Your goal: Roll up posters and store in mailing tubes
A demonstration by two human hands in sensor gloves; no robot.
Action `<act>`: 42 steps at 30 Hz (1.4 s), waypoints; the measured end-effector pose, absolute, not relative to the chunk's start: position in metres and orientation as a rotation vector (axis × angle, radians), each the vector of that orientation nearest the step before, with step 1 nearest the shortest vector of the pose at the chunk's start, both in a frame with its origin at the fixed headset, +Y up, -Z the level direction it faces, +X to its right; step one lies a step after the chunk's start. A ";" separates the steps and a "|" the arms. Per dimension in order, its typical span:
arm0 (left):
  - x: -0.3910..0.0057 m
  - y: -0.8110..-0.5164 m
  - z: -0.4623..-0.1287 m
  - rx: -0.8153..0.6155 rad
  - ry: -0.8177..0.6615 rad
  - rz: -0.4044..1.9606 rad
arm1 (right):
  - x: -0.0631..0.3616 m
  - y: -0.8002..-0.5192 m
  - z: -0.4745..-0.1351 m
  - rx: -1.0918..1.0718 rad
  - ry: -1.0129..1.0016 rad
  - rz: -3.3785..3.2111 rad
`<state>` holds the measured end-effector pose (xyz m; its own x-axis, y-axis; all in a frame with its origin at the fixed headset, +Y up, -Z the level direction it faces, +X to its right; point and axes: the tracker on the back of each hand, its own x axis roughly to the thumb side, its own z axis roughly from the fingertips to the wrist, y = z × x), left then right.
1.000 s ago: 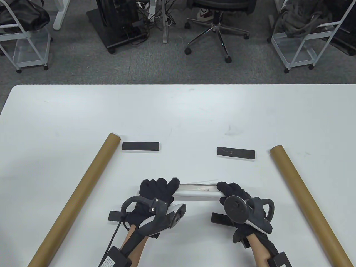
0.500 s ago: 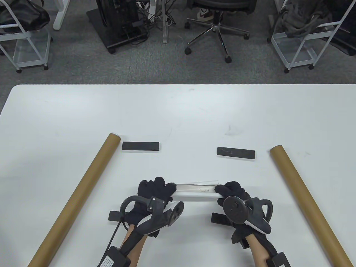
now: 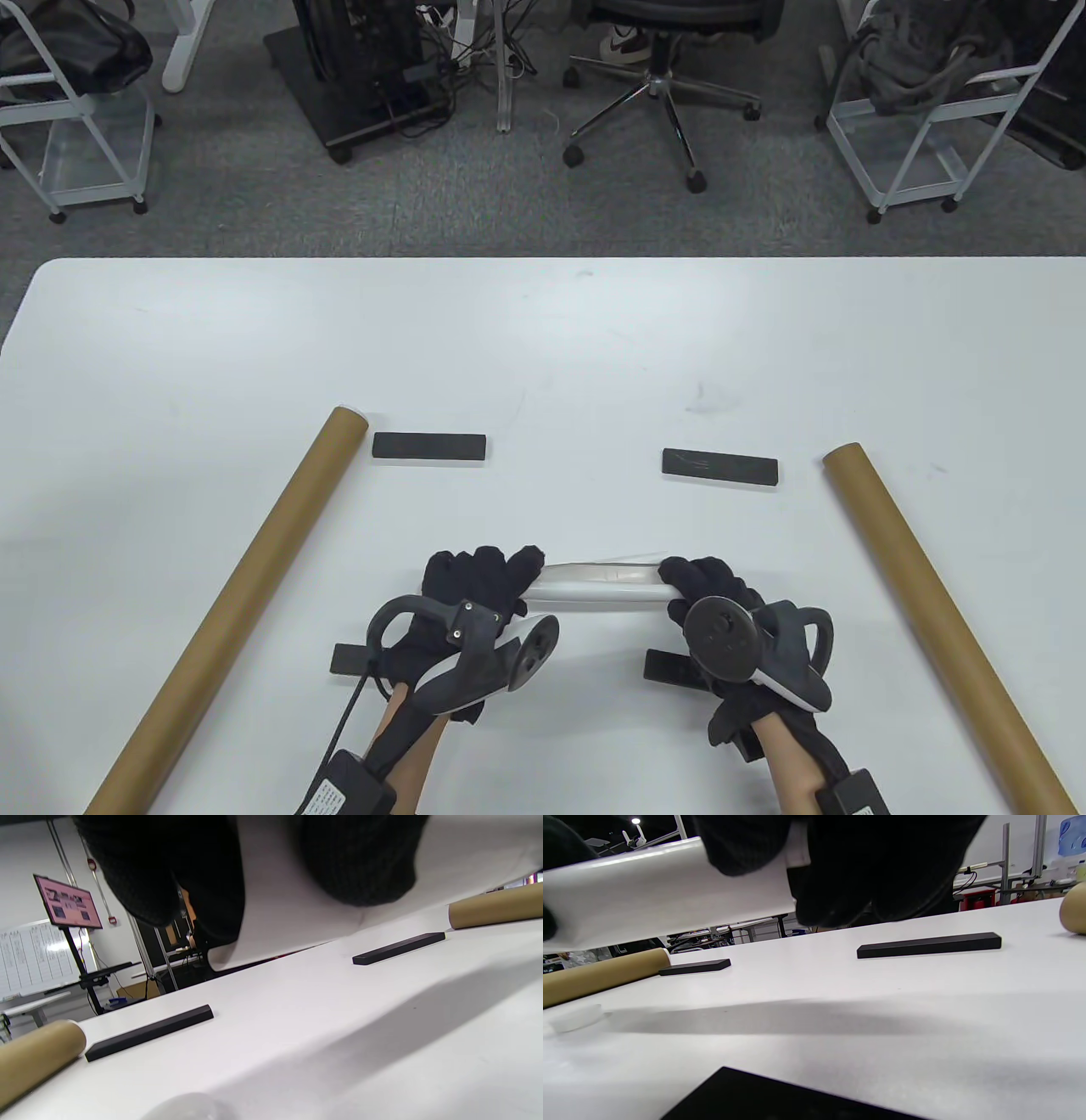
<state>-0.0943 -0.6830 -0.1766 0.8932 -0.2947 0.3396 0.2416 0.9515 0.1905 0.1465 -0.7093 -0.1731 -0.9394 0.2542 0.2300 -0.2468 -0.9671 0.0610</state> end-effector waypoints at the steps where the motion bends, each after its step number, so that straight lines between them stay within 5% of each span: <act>1: -0.094 -0.683 -0.177 0.143 -0.375 -0.278 | 0.146 -0.709 -0.173 0.342 0.045 2.864; 42: -0.091 -0.684 -0.175 0.129 -0.365 -0.321 | 0.141 -0.707 -0.171 0.329 0.007 2.965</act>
<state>-0.0913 -0.6838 -0.1746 0.8843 -0.3311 0.3292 0.2851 0.9413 0.1808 0.1412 -0.7072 -0.1709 -0.9634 0.1573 0.2172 -0.1563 -0.9875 0.0218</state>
